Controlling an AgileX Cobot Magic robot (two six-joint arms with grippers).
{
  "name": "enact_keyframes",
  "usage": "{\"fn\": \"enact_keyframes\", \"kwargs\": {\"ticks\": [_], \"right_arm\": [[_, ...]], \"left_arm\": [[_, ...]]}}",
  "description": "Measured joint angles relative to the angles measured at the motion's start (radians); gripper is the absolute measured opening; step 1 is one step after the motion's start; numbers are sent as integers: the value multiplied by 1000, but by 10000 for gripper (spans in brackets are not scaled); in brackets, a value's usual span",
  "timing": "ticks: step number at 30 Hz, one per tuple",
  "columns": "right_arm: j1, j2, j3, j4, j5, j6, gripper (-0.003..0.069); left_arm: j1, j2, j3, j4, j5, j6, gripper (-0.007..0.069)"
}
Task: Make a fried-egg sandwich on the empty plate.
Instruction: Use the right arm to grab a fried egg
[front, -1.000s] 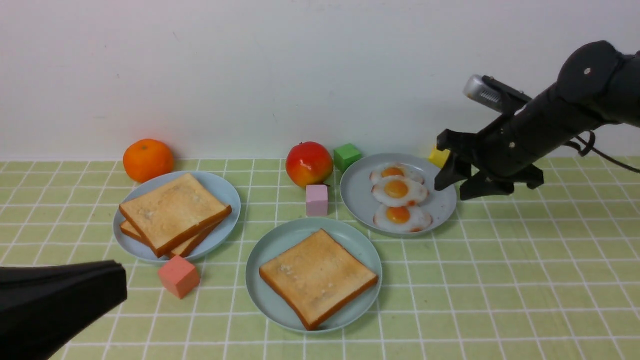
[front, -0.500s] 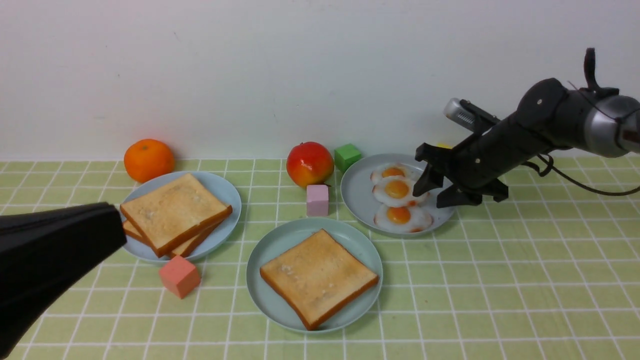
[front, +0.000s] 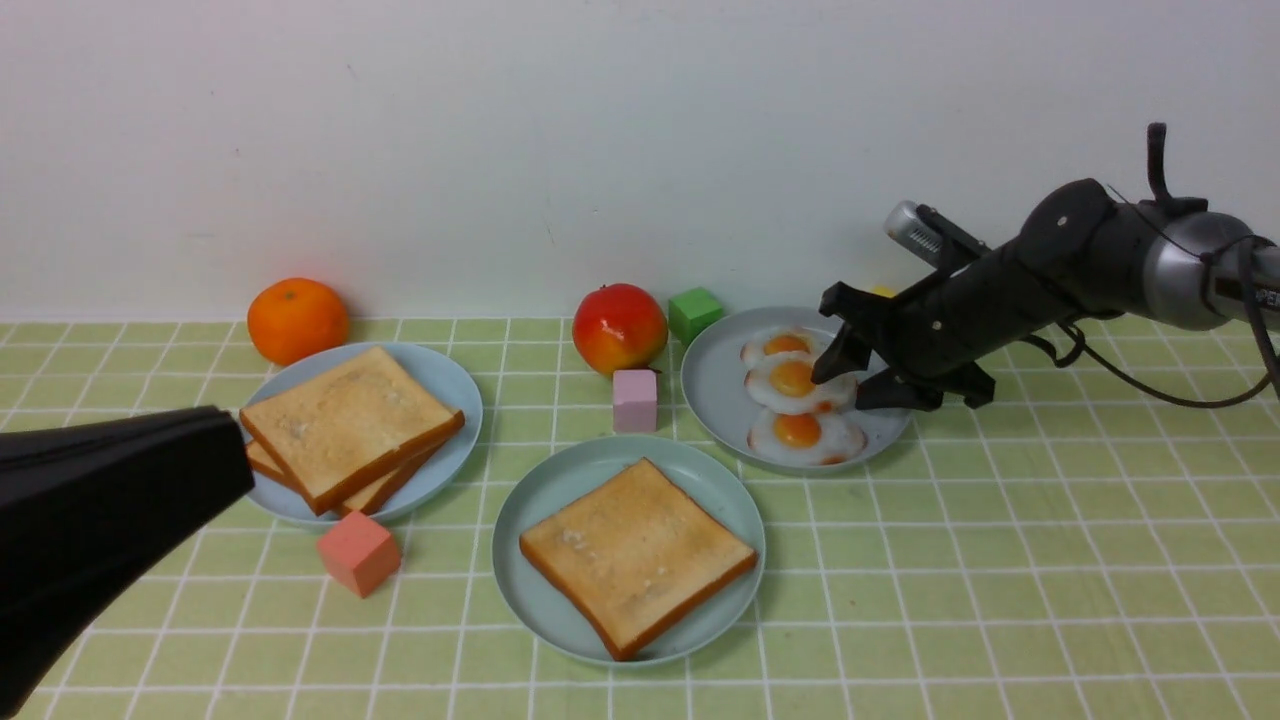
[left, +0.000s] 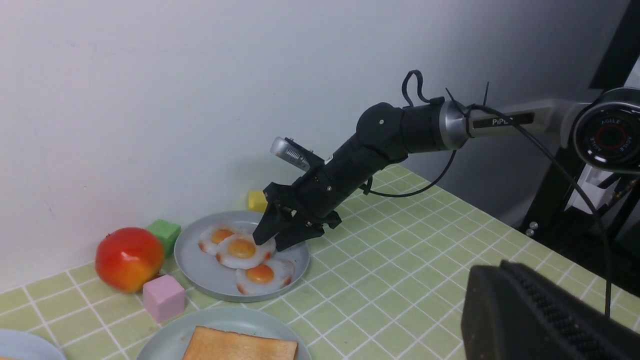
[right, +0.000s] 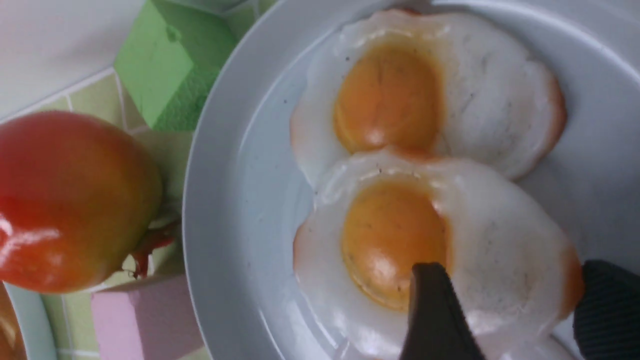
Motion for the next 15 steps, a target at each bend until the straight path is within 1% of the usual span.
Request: {"fn": "enact_keyframes", "kwargs": {"ticks": [10, 12, 15], "right_arm": [[0, 16, -4, 26, -10, 0, 388], [0, 17, -4, 42, -10, -1, 365], [0, 22, -4, 55, -10, -14, 307]], "left_arm": [[0, 0, 0, 0, 10, 0, -13], [0, 0, 0, 0, 19, 0, -13], [0, 0, 0, 0, 29, 0, -13]]}}
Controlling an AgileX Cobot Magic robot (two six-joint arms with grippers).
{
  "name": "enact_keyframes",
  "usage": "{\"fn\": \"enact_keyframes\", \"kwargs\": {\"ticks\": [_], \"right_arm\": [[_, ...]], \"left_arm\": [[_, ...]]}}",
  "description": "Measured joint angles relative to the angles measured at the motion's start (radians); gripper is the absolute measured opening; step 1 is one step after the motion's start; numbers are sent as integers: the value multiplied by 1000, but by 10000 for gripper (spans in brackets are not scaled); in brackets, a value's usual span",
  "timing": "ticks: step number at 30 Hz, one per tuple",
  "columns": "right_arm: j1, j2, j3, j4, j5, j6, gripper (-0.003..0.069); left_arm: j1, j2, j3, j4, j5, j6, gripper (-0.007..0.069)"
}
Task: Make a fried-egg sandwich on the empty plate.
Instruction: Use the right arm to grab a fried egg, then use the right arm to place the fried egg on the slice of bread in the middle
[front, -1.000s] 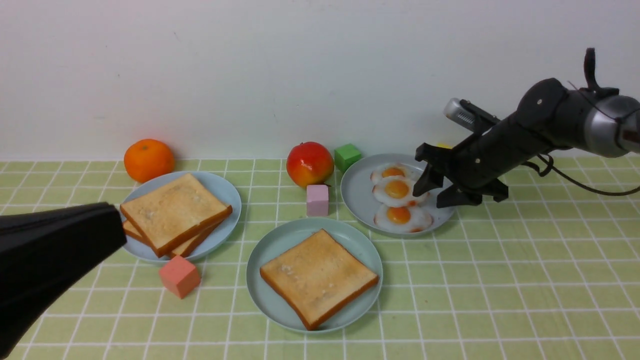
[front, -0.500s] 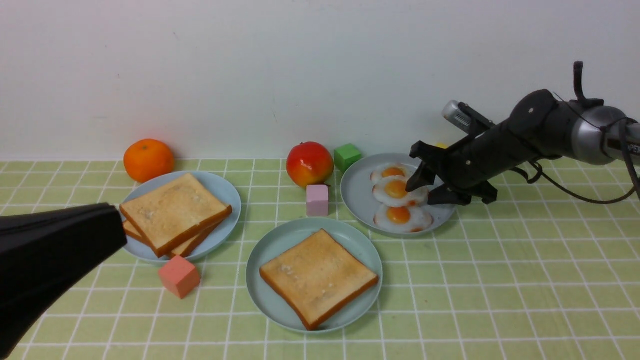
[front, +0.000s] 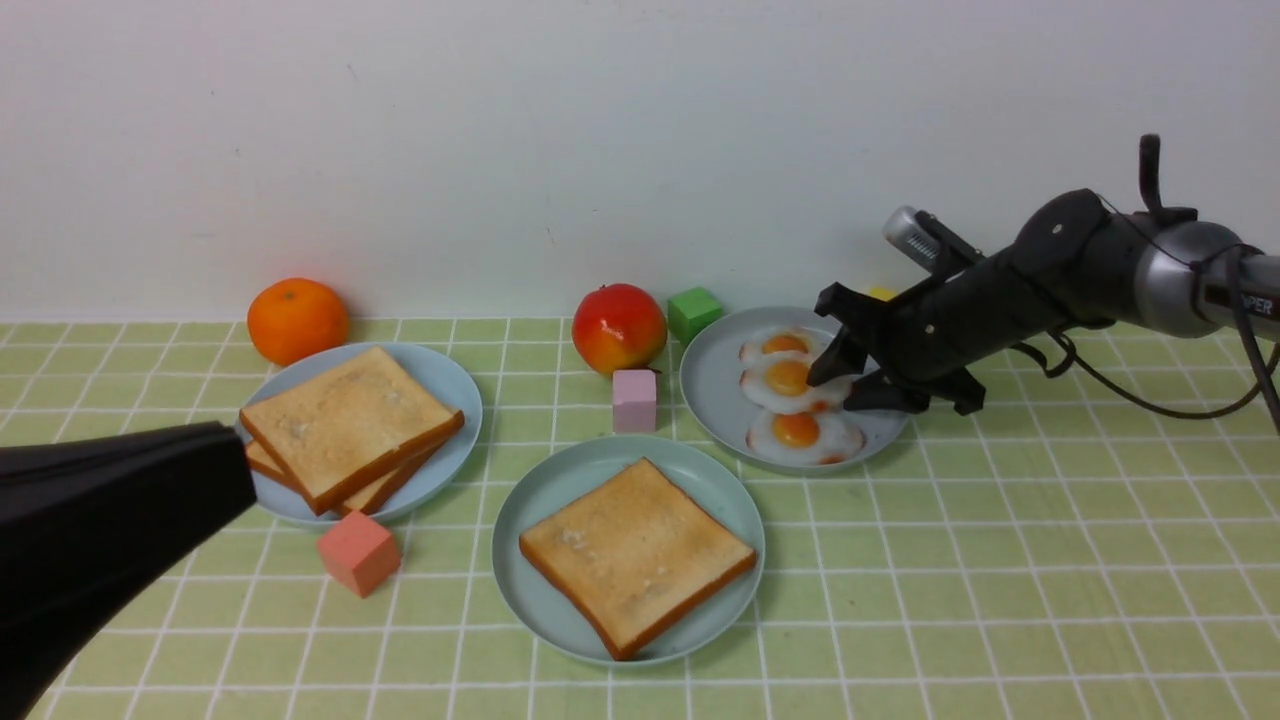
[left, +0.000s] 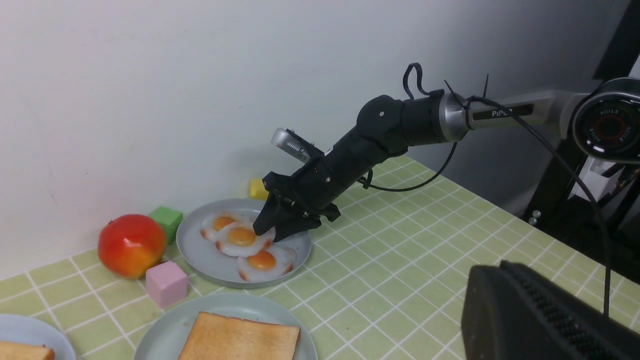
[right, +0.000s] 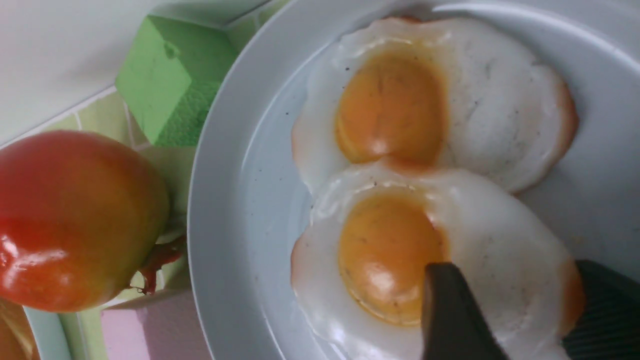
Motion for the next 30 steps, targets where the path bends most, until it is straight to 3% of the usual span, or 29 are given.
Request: {"fn": "enact_keyframes", "kwargs": {"ticks": [8, 14, 21, 26, 30], "right_arm": [[-1, -19, 0, 53, 3, -17, 68], [-1, -70, 0, 72, 47, -92, 73], [8, -230, 35, 142, 226, -192, 73], [113, -416, 224, 164, 249, -238, 73], [246, -489, 404, 200, 153, -265, 73]], "left_arm": [[0, 0, 0, 0, 2, 0, -10], [0, 0, 0, 7, 9, 0, -7], [0, 0, 0, 24, 54, 0, 0], [0, 0, 0, 26, 93, 0, 4], [0, 0, 0, 27, 113, 0, 4]]}}
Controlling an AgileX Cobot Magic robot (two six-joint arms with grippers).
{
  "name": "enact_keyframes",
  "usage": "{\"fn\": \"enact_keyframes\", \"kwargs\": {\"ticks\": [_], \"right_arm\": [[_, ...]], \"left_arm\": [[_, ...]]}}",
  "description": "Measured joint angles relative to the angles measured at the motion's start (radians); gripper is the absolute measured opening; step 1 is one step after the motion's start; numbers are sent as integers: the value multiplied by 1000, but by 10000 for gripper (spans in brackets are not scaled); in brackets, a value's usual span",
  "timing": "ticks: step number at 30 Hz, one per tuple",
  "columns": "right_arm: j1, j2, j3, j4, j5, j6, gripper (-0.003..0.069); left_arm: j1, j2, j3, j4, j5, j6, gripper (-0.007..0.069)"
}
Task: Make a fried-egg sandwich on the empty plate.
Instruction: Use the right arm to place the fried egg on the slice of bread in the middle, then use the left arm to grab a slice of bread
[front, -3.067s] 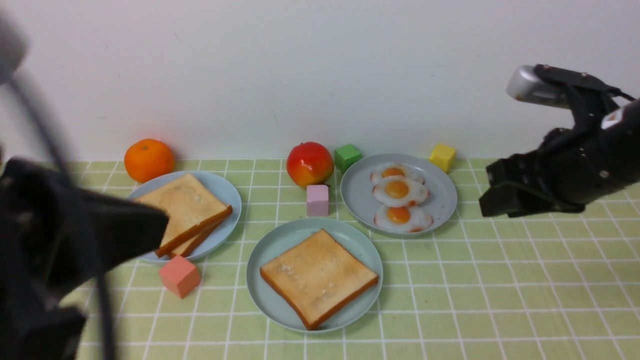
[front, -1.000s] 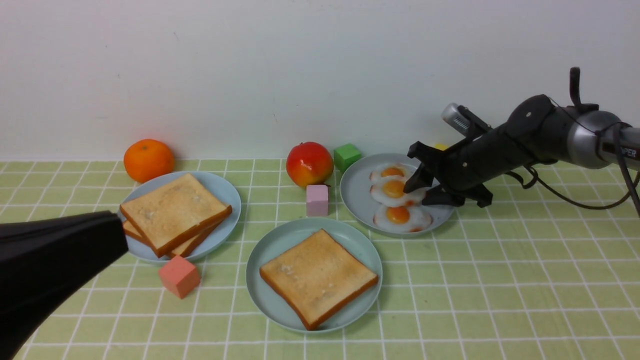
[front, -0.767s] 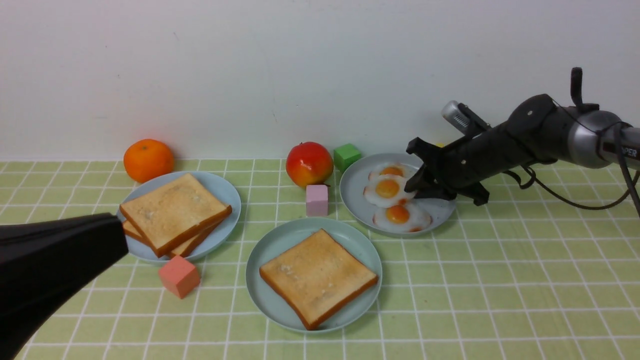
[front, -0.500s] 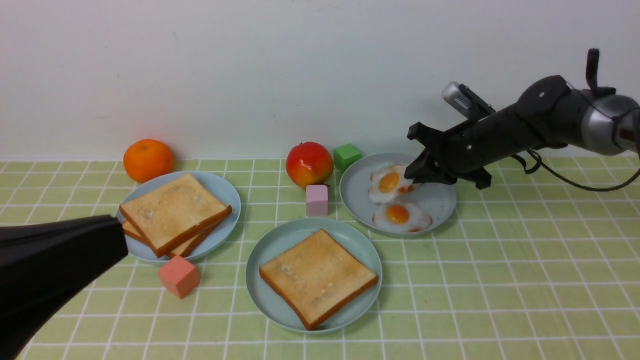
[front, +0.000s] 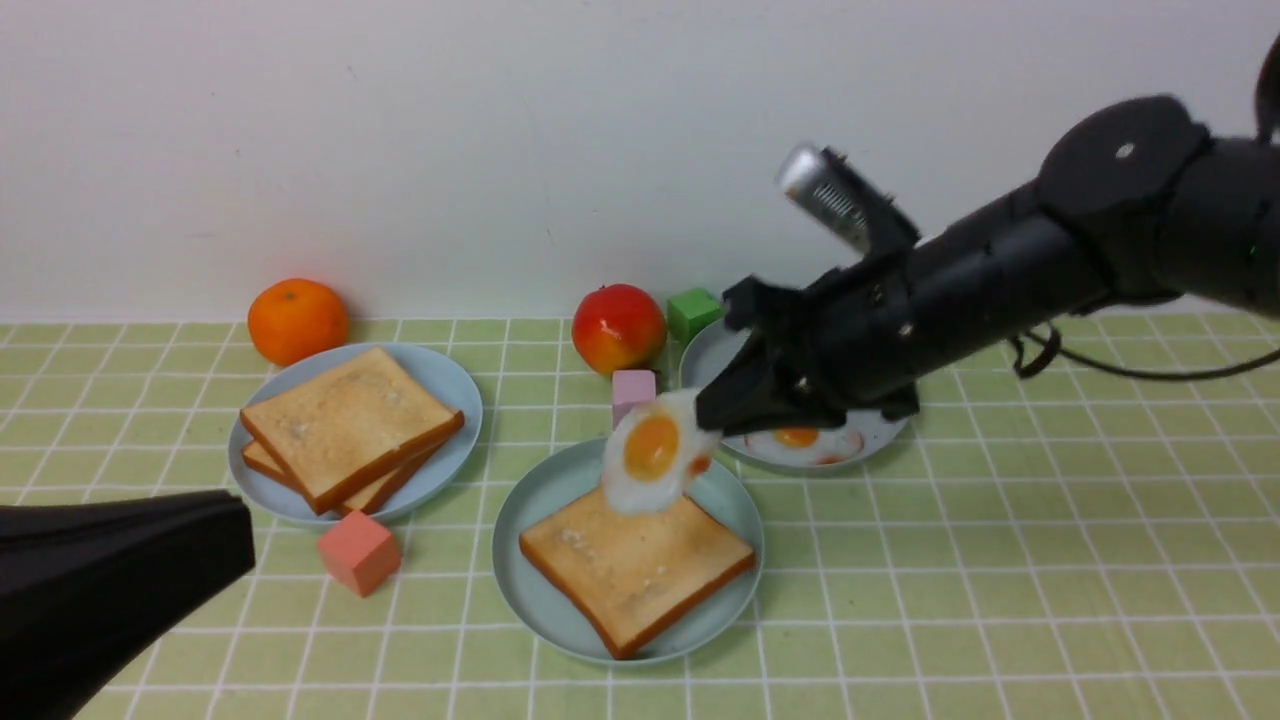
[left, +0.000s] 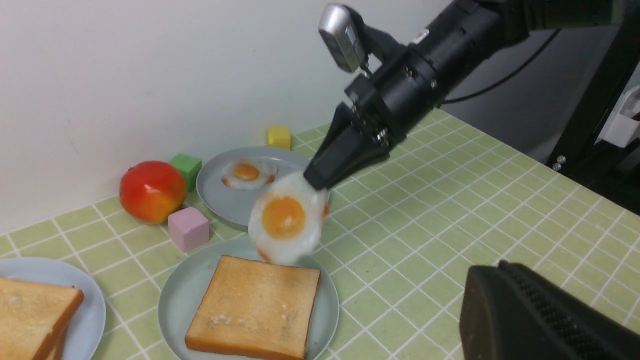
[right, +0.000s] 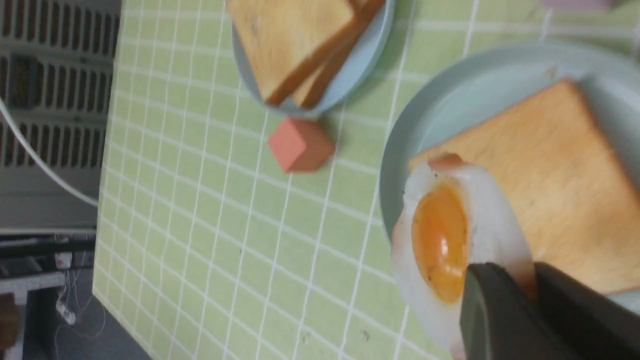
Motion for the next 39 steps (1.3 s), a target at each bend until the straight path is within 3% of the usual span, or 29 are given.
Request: {"fn": "enact_keyframes", "kwargs": {"ticks": [3, 7, 17, 23, 29, 34, 39], "right_arm": [[72, 19, 75, 40, -141, -23, 73], [82, 72, 83, 103, -222, -29, 73], [71, 145, 85, 134, -284, -29, 116], [69, 146, 85, 57, -228, -29, 351], [-7, 92, 85, -121, -56, -21, 514], [-83, -26, 85, -286, 64, 56, 498], [-114, -323, 85, -592, 271, 172, 333]], "left_arm": [[0, 0, 0, 0, 18, 0, 4], [0, 0, 0, 0, 33, 0, 7], [0, 0, 0, 0, 40, 0, 17], [0, 2, 0, 0, 47, 0, 26], [0, 67, 0, -1, 140, 0, 35], [0, 166, 0, -3, 172, -32, 36], [4, 389, -33, 54, 175, -114, 34]]}}
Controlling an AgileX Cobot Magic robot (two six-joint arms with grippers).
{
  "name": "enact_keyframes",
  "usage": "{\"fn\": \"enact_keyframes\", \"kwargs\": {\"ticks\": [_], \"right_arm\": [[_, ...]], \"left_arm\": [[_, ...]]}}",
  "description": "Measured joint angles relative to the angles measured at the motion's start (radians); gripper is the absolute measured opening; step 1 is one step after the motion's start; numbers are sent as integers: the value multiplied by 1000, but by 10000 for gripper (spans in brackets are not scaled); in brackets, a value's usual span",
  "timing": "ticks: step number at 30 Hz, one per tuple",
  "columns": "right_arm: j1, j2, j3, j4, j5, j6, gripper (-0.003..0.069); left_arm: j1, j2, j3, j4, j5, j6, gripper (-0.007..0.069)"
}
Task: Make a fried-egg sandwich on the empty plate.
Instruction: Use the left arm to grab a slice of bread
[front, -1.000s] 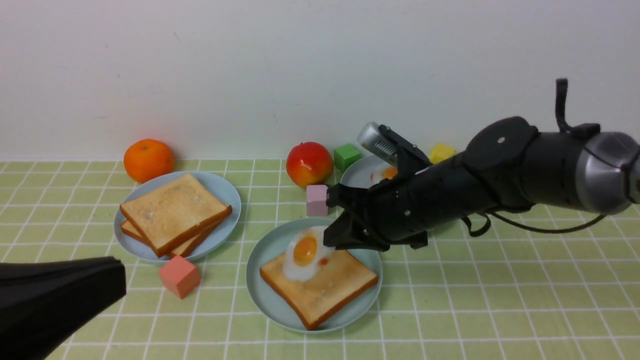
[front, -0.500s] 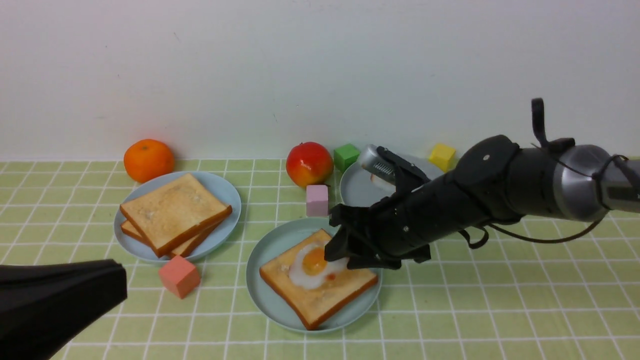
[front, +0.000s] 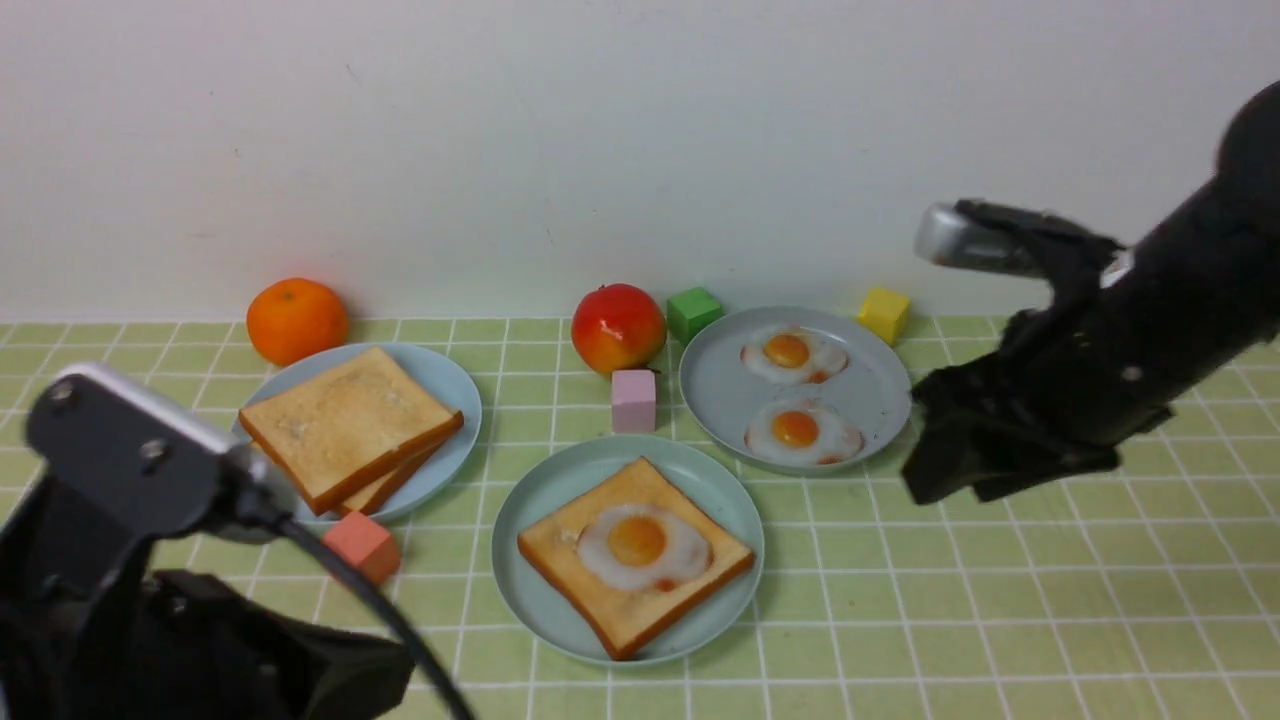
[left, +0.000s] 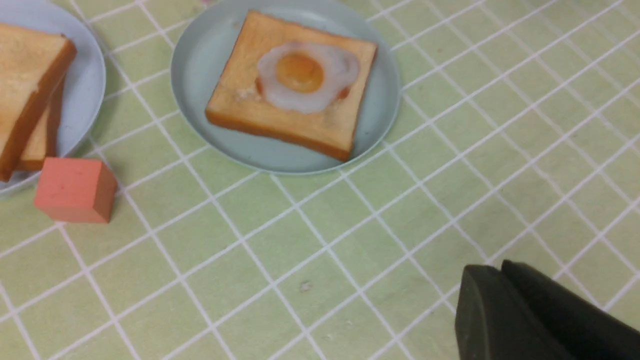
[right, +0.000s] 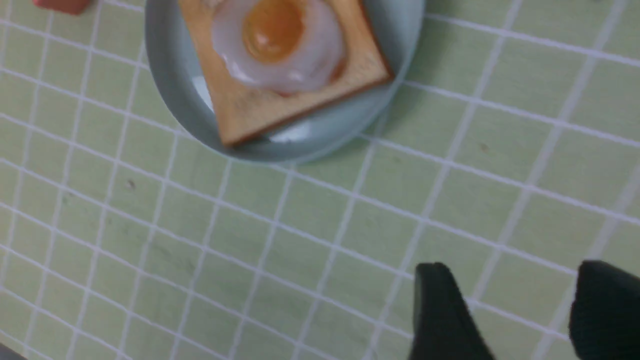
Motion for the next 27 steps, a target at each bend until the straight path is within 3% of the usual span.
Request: {"fn": "enact_keyframes", "kwargs": {"ticks": [2, 3, 4, 6, 11, 16, 21, 24, 27], "right_arm": [[-1, -120, 6, -73, 37, 35, 251], [-1, -132, 6, -73, 37, 35, 251], [-3, -239, 23, -107, 49, 58, 176], [-3, -321, 45, -116, 48, 65, 119], [-3, -614, 127, -98, -17, 30, 2], [-3, -785, 167, -58, -33, 6, -1], [-3, -868, 173, -38, -32, 5, 0], [-3, -877, 173, -38, -30, 5, 0], [-3, -875, 174, -35, -30, 5, 3]], "left_arm": [[37, 108, -45, 49, -6, -62, 6], [43, 118, -45, 52, -6, -67, 1], [111, 196, -95, 69, -12, -85, -13], [174, 269, -136, 71, -19, -77, -13], [399, 510, -295, -71, -5, 161, -13], [534, 713, -442, -204, 31, 356, -13], [592, 879, -569, -196, 44, 492, -5], [600, 935, -614, -165, 53, 517, 28], [604, 1017, -676, -75, 55, 570, 150]]}}
